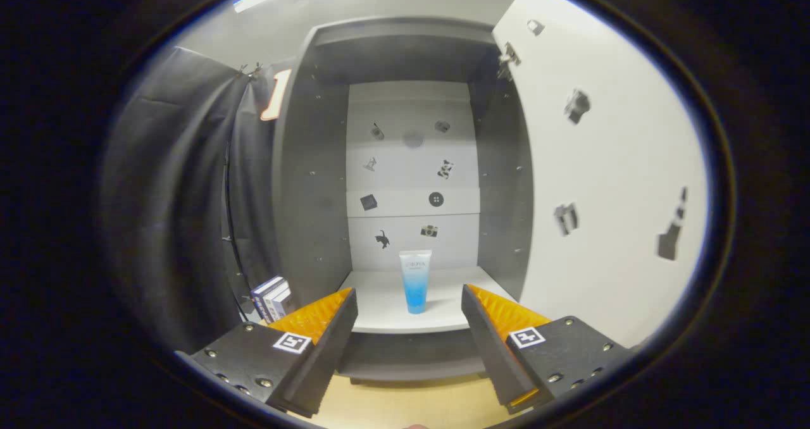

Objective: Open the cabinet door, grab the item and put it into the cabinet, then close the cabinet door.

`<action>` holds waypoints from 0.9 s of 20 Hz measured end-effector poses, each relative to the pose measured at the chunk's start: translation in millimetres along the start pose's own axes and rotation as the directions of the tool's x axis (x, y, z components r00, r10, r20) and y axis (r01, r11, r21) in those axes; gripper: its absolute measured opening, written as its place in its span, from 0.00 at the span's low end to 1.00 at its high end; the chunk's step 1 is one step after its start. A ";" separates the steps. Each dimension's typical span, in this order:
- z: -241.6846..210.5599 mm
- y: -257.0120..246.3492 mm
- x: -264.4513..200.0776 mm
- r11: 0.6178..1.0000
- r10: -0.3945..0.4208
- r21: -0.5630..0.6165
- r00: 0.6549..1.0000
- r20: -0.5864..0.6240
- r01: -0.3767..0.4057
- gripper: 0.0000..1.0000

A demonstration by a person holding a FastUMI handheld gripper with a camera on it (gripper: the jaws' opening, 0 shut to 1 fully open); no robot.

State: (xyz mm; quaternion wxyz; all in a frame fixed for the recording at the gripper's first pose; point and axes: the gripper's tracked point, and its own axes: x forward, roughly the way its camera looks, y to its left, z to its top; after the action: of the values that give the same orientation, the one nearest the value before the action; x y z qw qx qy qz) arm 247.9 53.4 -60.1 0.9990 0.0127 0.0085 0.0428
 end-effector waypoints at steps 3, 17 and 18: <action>6.8 -6.9 -67.7 1.000 -0.013 0.016 1.000 -0.025 0.014 0.98; 0.7 -165.3 -274.7 0.955 -0.291 0.038 0.953 -0.082 0.295 0.98; -0.1 -180.5 -280.3 0.946 -0.316 0.043 0.945 -0.082 0.320 0.98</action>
State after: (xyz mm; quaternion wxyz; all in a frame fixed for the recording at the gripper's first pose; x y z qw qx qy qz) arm -15.8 -150.4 -60.5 0.9910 0.0376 0.0488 -0.1187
